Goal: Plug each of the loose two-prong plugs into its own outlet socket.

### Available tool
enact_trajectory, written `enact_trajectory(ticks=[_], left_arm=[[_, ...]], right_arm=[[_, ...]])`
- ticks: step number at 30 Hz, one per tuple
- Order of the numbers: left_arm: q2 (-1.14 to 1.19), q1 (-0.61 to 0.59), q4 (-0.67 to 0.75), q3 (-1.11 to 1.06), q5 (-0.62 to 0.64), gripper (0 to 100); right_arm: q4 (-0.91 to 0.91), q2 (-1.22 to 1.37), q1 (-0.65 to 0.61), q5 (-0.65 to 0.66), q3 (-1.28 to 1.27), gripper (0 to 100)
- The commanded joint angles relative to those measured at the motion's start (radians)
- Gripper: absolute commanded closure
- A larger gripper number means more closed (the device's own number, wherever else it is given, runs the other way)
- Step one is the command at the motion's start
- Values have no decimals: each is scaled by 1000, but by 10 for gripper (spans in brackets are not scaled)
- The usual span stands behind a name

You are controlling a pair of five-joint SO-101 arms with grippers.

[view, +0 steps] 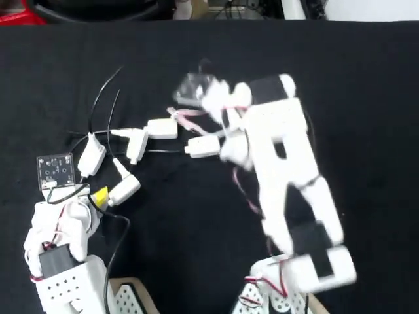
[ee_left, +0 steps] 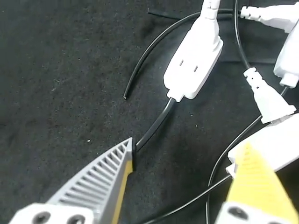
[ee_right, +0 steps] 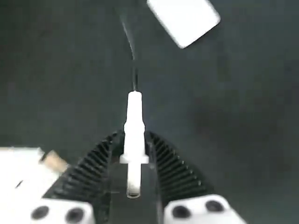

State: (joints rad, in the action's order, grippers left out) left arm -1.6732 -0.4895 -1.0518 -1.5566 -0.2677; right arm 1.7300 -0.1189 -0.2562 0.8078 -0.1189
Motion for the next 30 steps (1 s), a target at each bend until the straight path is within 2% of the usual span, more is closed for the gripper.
enact_trajectory(ticks=[1,6,10,17,23,30], left_arm=[[-8,12,18,7,-3,661],[-8,12,18,7,-5,661],[-8,12,18,7,-5,661],[-8,12,18,7,-3,661],[-8,12,18,5,-3,661],[-8,12,18,4,-5,661]], right_arm=[[-21,-203,6,-11,-337,987],[-273,-280,8,-11,-714,987],[-364,-225,8,-11,-796,987],[-381,90,-109,-12,-664,981],[-374,369,-163,-12,-489,815],[-292,507,-163,-6,-332,828]])
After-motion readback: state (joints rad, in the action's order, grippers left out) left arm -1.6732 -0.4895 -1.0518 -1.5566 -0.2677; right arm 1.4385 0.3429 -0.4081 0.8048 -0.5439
